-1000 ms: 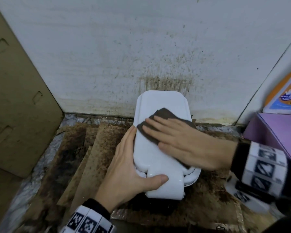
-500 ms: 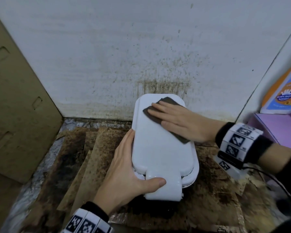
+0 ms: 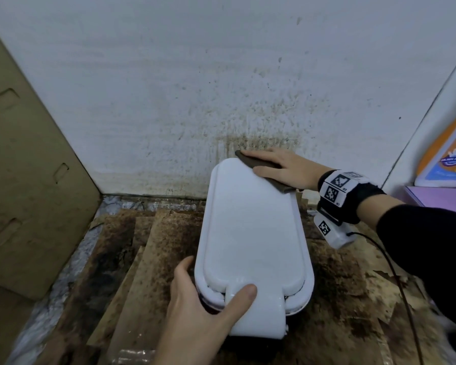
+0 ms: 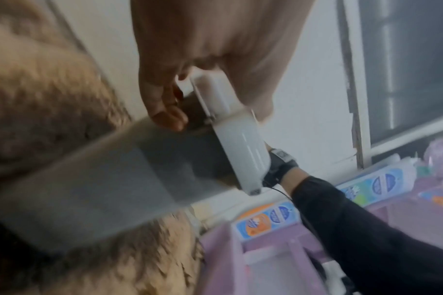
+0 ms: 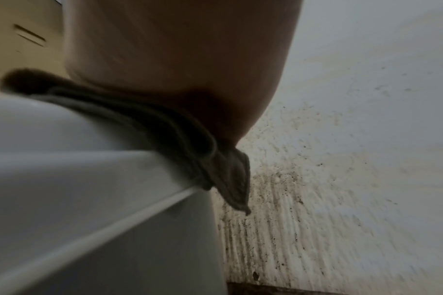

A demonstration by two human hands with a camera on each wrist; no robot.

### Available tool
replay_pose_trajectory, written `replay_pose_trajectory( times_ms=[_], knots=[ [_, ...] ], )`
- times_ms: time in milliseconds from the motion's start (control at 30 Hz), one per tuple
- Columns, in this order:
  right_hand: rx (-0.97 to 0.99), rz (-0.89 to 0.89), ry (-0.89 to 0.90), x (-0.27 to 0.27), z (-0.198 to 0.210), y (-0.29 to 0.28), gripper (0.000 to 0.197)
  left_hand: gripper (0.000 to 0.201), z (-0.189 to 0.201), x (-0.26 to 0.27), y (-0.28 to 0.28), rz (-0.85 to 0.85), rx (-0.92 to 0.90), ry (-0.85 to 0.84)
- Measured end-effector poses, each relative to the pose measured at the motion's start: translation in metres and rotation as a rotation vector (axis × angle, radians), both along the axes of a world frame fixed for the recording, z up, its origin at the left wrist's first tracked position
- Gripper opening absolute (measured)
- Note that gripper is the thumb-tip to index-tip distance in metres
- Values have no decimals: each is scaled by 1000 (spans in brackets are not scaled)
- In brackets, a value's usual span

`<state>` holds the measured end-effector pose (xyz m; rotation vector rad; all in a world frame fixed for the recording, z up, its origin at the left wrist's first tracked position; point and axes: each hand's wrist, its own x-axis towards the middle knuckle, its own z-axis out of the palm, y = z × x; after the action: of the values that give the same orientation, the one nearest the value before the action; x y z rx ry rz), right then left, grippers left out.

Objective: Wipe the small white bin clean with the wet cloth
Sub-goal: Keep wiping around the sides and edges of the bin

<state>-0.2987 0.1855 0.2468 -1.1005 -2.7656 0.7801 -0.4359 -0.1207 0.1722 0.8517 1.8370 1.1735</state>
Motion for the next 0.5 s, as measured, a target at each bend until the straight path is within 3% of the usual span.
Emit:
replay_pose_trajectory(
  times_ms=[67,133,333,500],
  knots=[
    [-52,-11,32,-1,2,3,50,101,2,12,2,139,7,-3],
    [-75,-18,58,-1,2,6,47,85,8,20,7,203,17,16],
    [-129,-28,60,-2,4,15,45,92,13,21,13,226,-14,32],
    [-184,-115,204,20,6,9,42,89,19,4,12,153,23,37]
  ],
)
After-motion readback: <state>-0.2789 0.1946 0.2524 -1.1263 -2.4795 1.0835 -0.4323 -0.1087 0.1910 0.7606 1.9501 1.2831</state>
